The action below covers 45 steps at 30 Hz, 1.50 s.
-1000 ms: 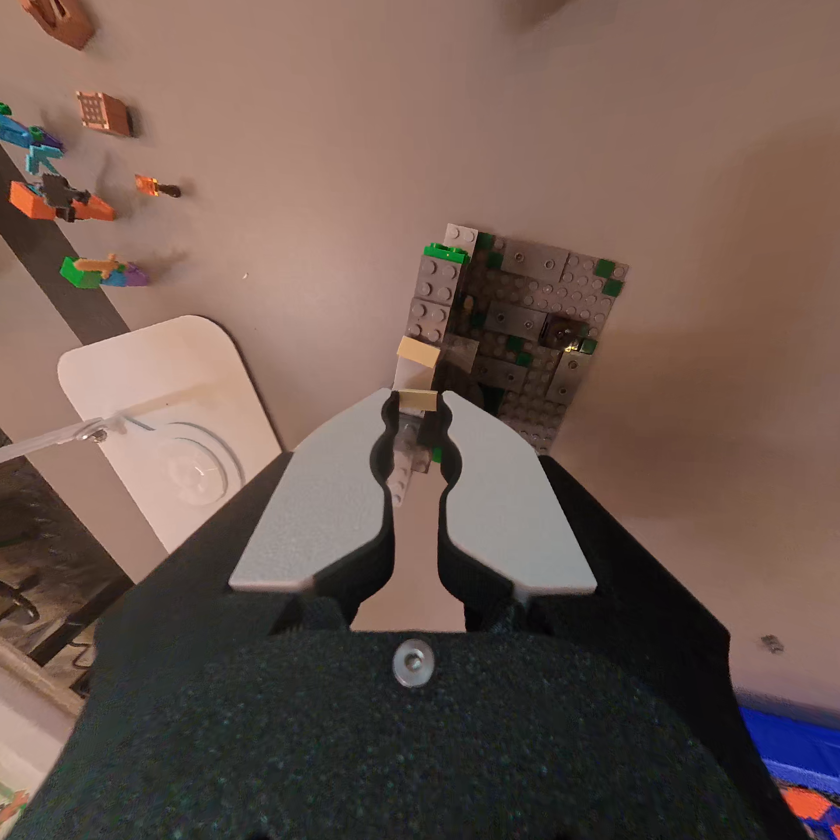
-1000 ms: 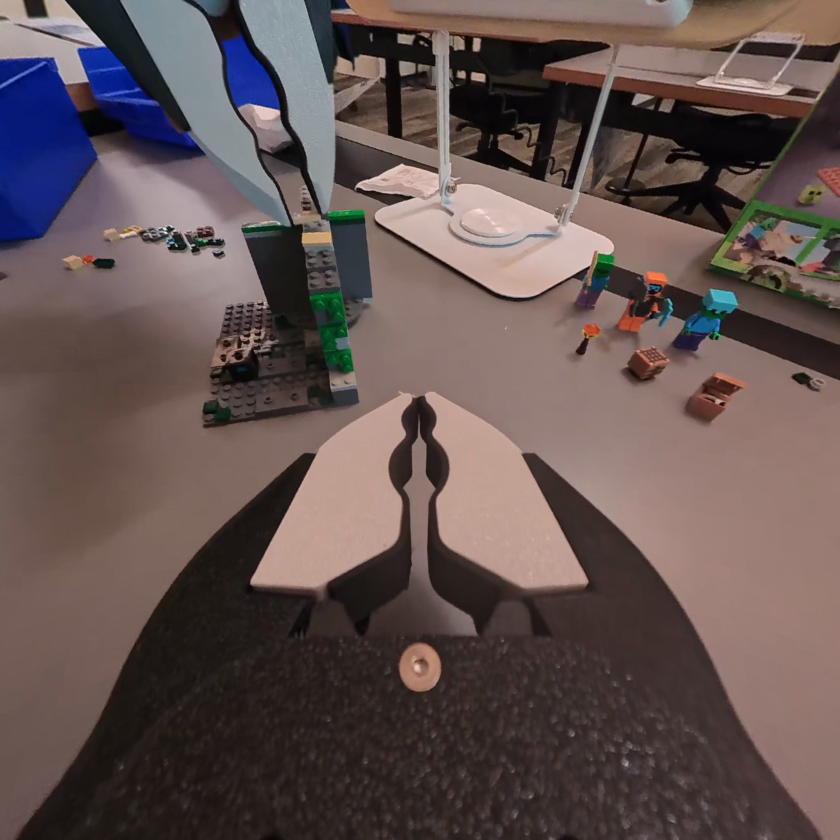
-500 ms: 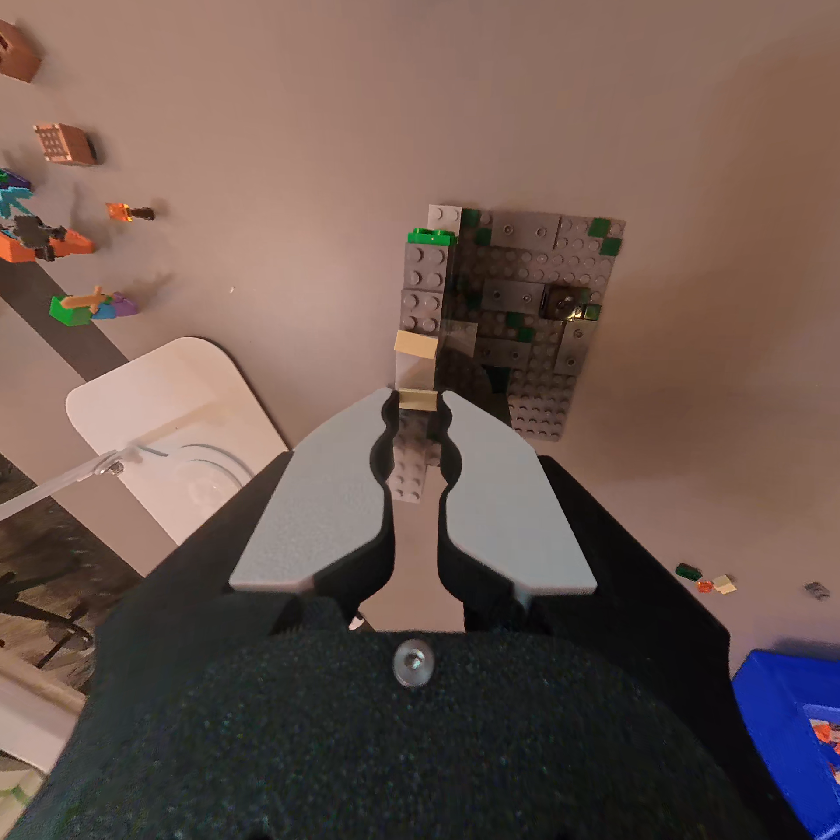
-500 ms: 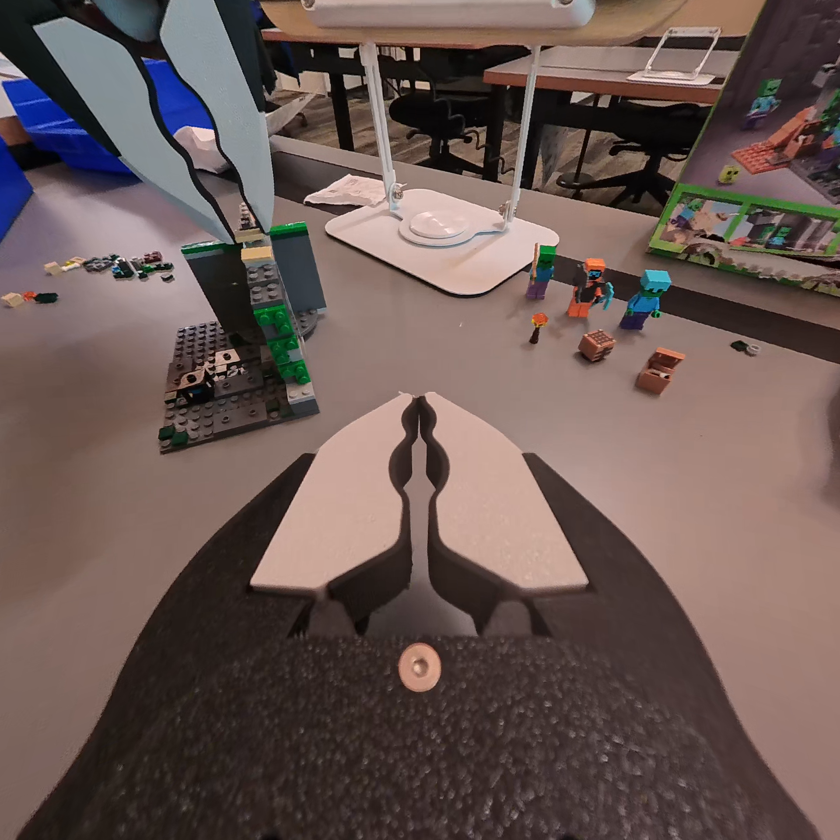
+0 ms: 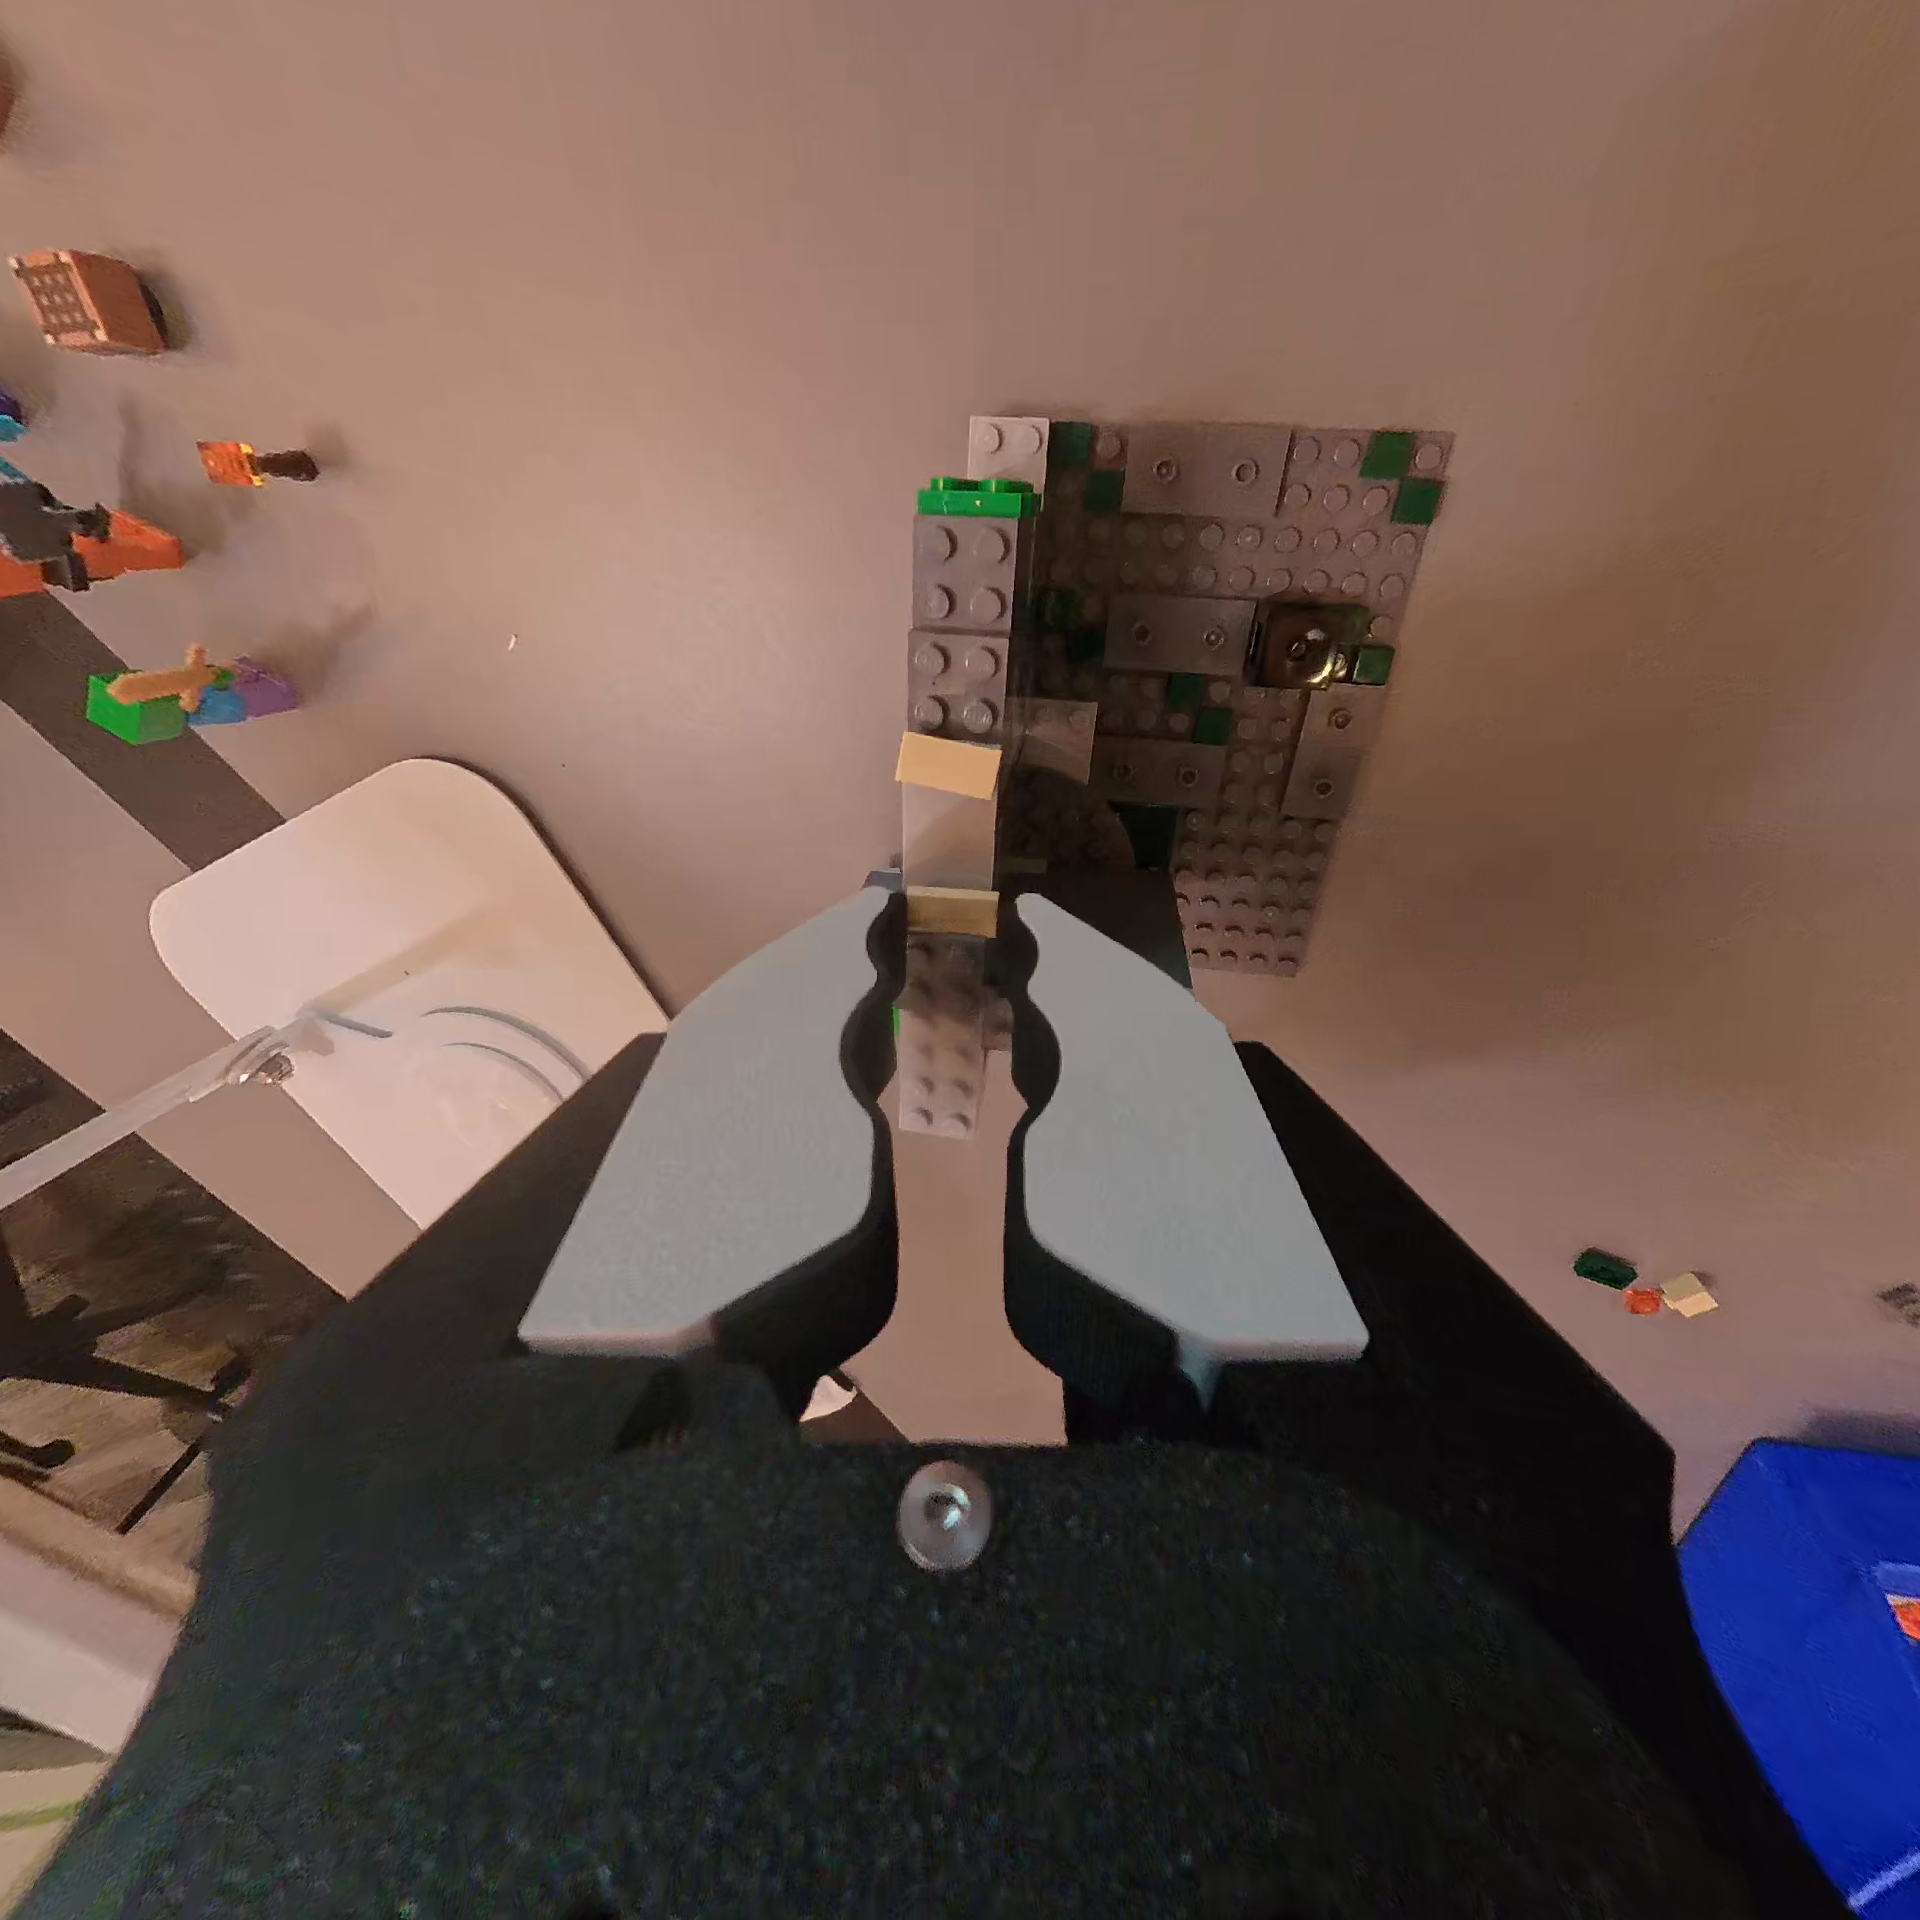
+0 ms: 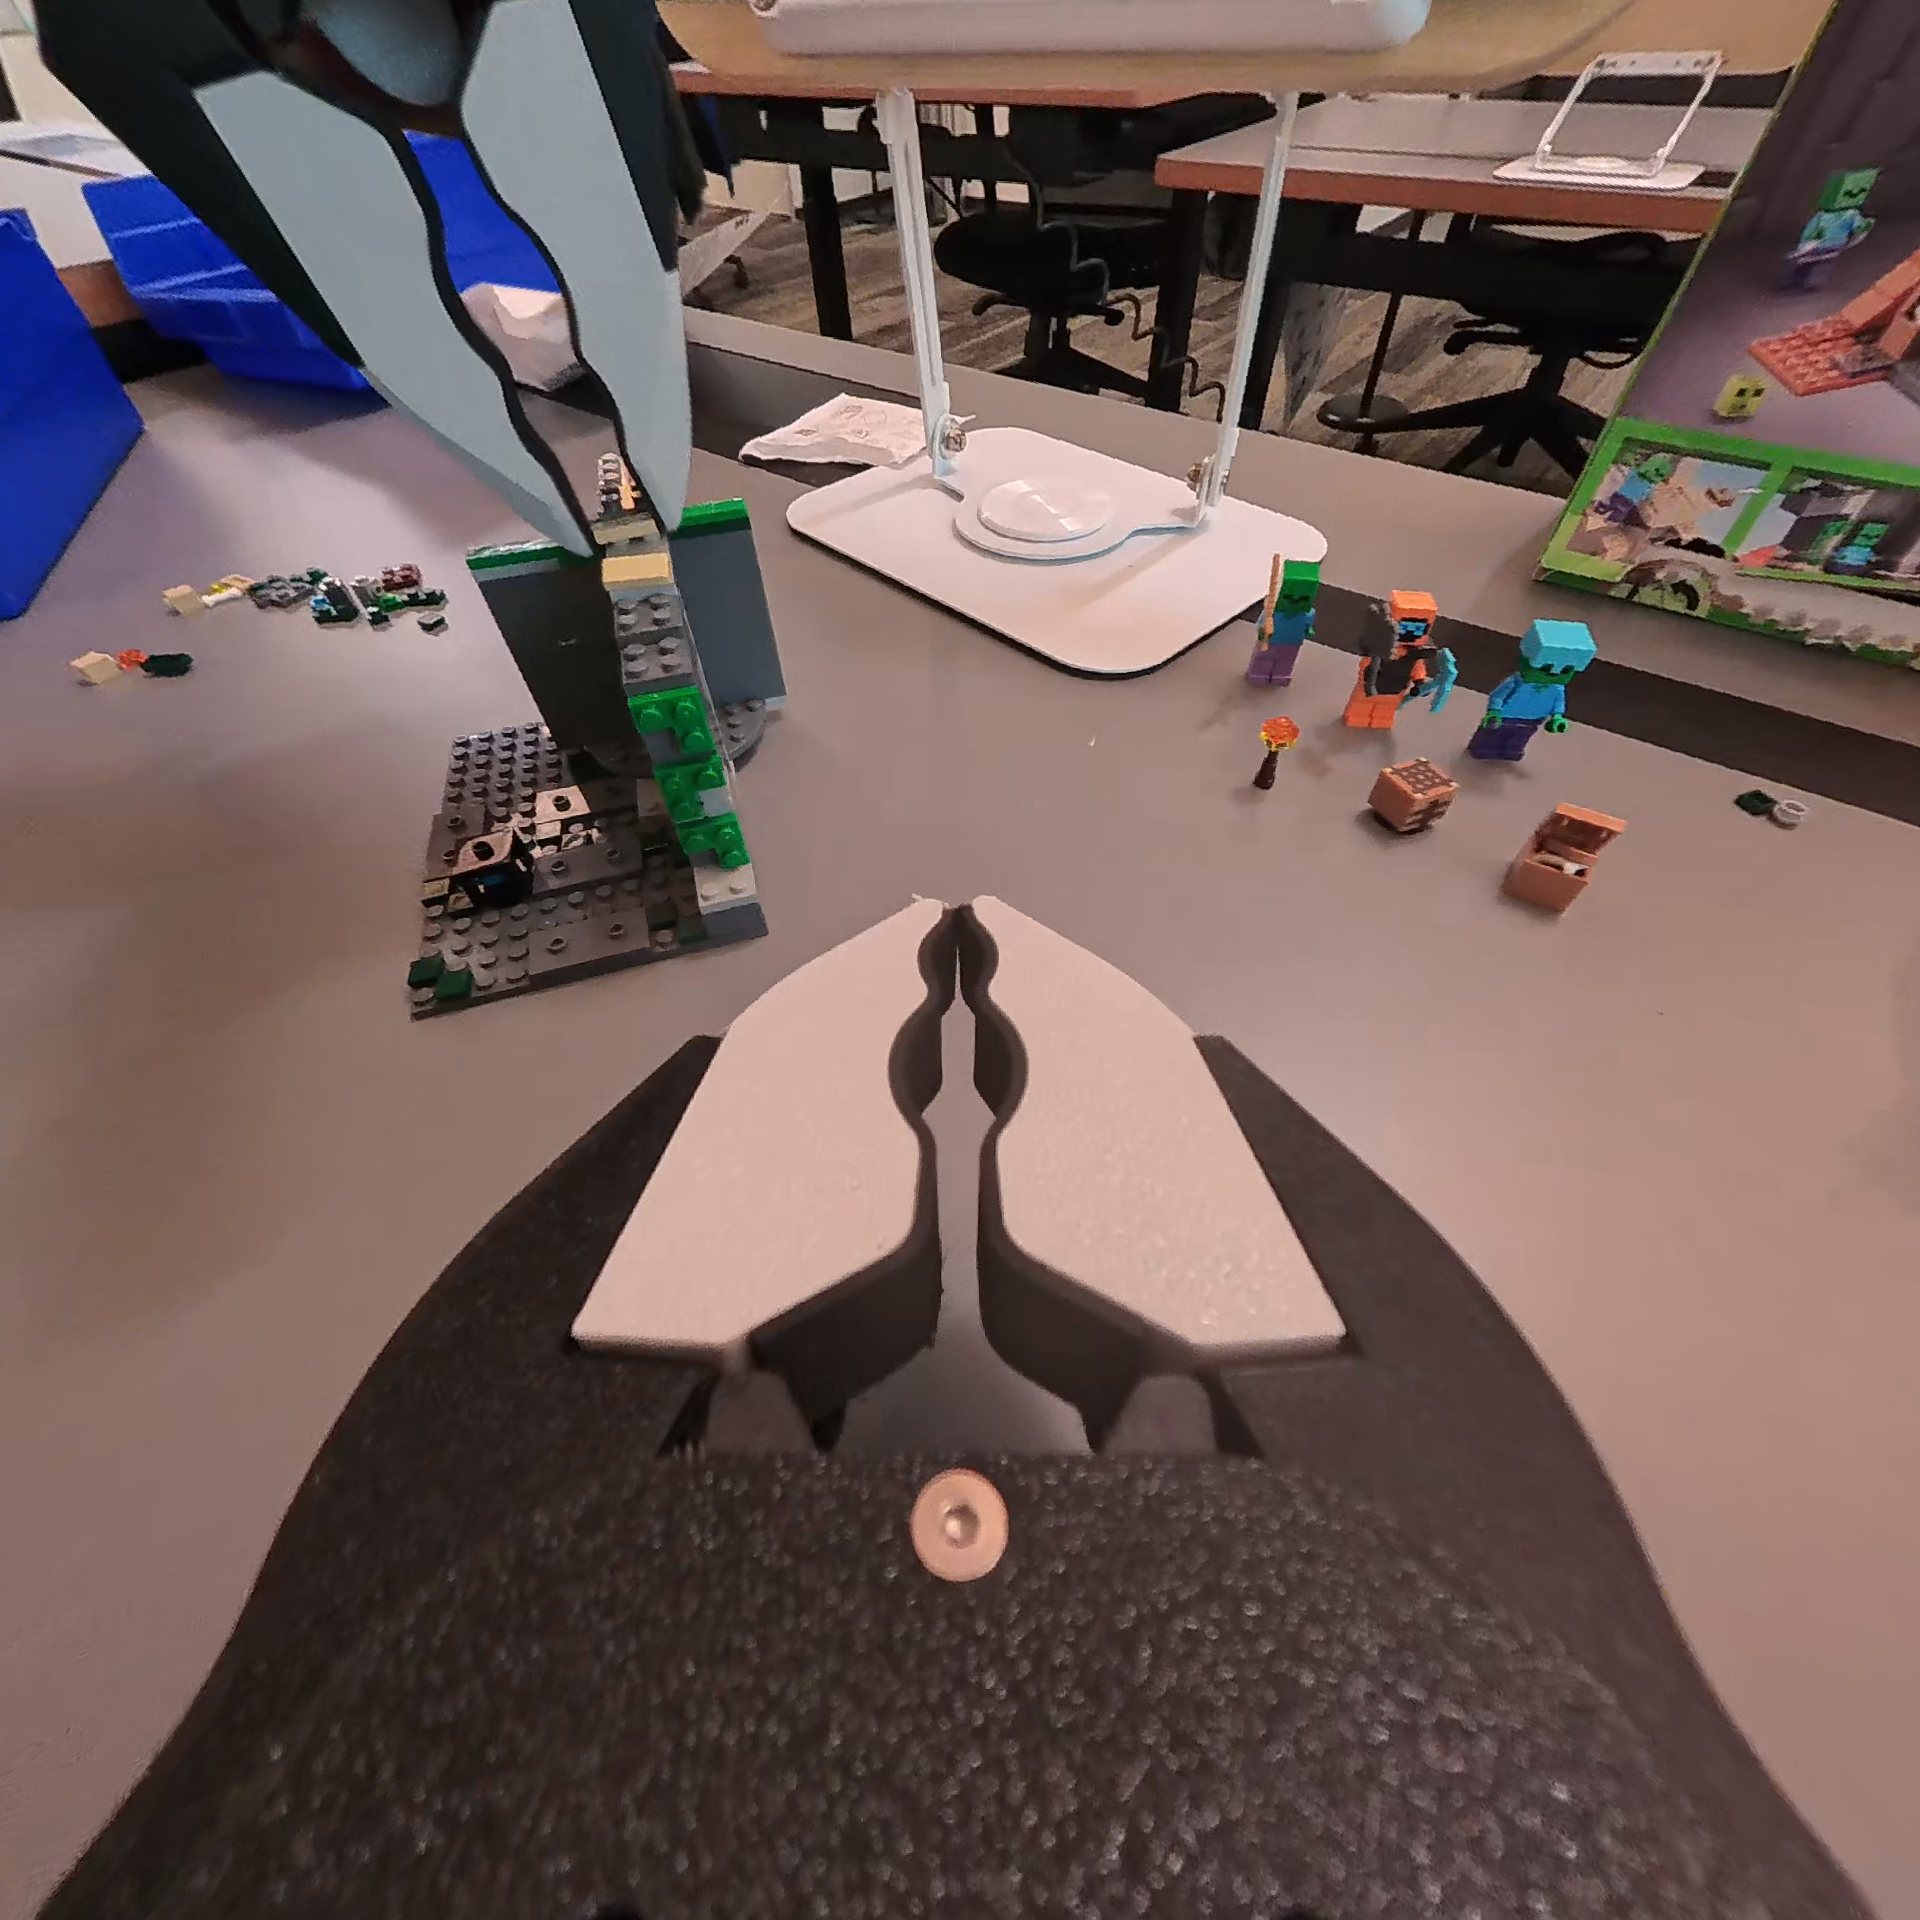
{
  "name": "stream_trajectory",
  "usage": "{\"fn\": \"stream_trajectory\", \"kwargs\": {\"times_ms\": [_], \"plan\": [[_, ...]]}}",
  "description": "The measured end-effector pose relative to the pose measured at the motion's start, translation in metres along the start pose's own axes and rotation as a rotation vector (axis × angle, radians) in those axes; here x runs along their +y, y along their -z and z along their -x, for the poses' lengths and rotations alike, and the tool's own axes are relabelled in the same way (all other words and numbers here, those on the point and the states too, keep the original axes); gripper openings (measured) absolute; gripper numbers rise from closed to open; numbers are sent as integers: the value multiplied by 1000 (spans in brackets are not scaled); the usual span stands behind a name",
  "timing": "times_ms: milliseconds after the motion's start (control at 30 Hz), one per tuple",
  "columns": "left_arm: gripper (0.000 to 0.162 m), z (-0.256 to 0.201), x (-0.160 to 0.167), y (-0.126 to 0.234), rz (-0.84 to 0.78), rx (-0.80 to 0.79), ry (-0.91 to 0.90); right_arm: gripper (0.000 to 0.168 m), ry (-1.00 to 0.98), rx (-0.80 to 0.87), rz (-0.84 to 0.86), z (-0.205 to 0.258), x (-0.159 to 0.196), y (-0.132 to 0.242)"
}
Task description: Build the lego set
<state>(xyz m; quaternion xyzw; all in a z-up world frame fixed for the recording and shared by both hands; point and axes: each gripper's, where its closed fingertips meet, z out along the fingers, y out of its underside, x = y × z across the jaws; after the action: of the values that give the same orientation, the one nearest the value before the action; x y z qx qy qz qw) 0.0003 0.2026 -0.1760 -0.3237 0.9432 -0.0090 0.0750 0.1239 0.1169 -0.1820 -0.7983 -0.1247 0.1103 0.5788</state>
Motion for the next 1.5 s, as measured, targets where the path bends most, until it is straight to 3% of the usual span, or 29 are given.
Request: {"fn": "stream_trajectory", "kwargs": {"times_ms": [567,733,1500], "plan": [[17,3,3,11,-9,-41,30,0,9,-8,15,2,4,-2],[0,4,-4,20,-68,-49,77,0,13,-21,26,5,6,-3],[0,5,-1,8,-7,-33,68,0,18,-25,32,5,8,-4]]}}
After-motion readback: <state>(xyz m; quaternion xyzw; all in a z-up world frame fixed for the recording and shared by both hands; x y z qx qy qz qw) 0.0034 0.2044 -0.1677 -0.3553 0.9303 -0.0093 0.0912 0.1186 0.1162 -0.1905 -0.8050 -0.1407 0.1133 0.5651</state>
